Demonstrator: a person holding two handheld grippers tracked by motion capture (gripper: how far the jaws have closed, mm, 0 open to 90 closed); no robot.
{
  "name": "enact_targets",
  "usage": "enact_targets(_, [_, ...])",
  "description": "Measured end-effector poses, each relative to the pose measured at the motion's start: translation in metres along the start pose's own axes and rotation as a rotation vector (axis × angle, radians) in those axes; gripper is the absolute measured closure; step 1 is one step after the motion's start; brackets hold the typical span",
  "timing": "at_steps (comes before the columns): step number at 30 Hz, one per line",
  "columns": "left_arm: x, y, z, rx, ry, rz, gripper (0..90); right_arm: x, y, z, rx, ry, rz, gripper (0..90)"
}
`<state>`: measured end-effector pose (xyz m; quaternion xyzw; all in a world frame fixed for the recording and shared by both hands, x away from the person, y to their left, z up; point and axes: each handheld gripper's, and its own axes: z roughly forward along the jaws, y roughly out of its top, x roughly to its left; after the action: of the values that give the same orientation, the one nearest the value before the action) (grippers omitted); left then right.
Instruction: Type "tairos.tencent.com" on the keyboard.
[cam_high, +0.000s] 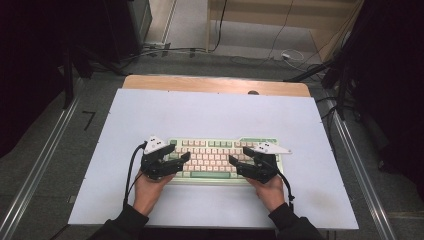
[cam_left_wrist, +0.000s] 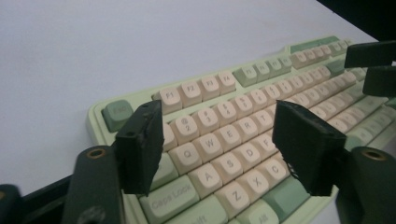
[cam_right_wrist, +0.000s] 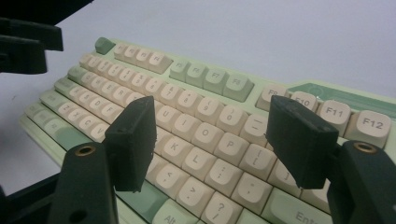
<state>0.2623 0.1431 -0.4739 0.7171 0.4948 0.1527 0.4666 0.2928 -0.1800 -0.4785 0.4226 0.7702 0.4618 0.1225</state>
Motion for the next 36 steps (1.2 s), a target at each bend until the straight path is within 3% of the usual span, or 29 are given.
enact_targets(4, [0.007, -0.005, -0.007, -0.007, -0.011, -0.046, 24.9, -0.003, -0.001, -0.002, 0.0, -0.007, 0.003, 32.5])
enact_targets(8, [0.011, -0.007, -0.012, -0.03, 0.009, -0.053, 22.7, -0.003, -0.002, -0.005, -0.003, -0.016, -0.006, 34.2])
enact_targets(14, [0.013, -0.009, -0.011, -0.021, -0.026, -0.055, 19.6, -0.004, -0.004, -0.009, 0.0, -0.021, -0.003, 37.3])
enact_targets(19, [0.015, -0.011, -0.016, -0.045, -0.025, -0.07, 17.9, -0.004, -0.006, -0.013, -0.004, -0.015, 0.004, 48.5])
enact_targets(21, [0.014, -0.013, -0.018, -0.044, -0.002, -0.065, 18.0, -0.004, -0.007, -0.014, -0.003, -0.005, -0.001, 54.2])
enact_targets(24, [0.013, -0.016, -0.022, -0.079, 0.022, -0.062, 24.9, -0.003, -0.008, -0.016, 0.001, 0.009, -0.012, 65.0])
enact_targets(29, [0.013, -0.02, -0.021, -0.102, 0.056, -0.017, 27.9, 0.0, -0.013, -0.016, 0.027, 0.021, -0.031, 83.4])
enact_targets(31, [0.014, -0.023, -0.019, -0.099, 0.06, -0.003, 29.7, 0.001, -0.014, -0.016, 0.038, 0.021, -0.044, 87.1])
enact_targets(36, [0.015, -0.023, -0.016, -0.101, 0.05, -0.014, 30.3, 0.003, -0.016, -0.014, 0.062, 0.032, -0.062, 87.3])
